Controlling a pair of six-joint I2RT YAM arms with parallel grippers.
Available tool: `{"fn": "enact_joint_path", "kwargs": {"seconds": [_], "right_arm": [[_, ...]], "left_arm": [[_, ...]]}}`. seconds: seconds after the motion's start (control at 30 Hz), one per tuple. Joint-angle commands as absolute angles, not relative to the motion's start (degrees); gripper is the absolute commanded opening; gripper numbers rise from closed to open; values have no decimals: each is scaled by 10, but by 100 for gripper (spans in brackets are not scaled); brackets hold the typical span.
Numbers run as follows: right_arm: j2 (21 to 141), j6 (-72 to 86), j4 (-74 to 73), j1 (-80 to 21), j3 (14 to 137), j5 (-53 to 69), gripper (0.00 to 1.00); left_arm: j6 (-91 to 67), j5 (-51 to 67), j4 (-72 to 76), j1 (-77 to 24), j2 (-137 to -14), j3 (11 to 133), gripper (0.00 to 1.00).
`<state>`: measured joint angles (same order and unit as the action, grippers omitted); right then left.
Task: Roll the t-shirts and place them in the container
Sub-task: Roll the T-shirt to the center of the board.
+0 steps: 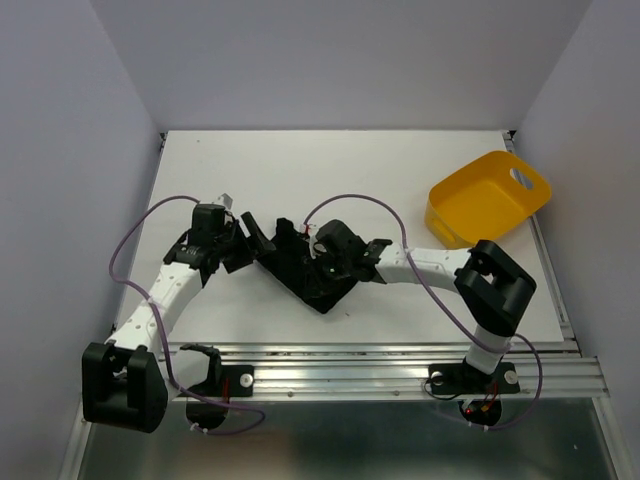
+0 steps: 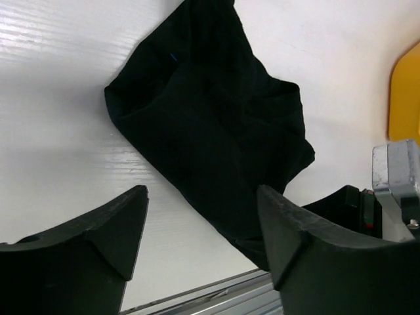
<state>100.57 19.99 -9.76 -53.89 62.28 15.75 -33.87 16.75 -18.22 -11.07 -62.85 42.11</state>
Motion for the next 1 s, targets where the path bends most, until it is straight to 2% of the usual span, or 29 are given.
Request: {"fn": "enact_joint_path", "kwargs": {"seconds": [0.0, 0.03, 0.07, 0.5, 0.7, 0.77, 0.9, 0.93, 0.97], "right_arm": [[1022, 244, -58, -526, 645, 285, 1], [1027, 245, -56, -526, 646, 287, 1], [1027, 247, -55, -526, 646, 287, 1], [1028, 250, -54, -526, 644, 275, 1], [1021, 253, -49, -526, 638, 261, 1], [1021, 254, -48, -526, 638, 258, 1], [1017, 257, -47, -526, 633, 239, 1], [1015, 258, -47, -526, 630, 236, 1], [1013, 258, -47, -526, 628, 233, 1]], "left_arm": [[-338, 176, -164, -110, -614, 398, 85], [-342, 175, -158, -111, -614, 393, 96], [-347, 176, -144, -112, -614, 380, 99], [-487, 179, -22, -114, -646, 294, 99], [-516, 172, -4, -117, -664, 279, 92], [-519, 165, -4, -119, -669, 277, 86], [-519, 152, 10, -119, -682, 282, 54], [-517, 154, 10, -119, -687, 285, 37], [-515, 155, 10, -119, -690, 290, 28]]}}
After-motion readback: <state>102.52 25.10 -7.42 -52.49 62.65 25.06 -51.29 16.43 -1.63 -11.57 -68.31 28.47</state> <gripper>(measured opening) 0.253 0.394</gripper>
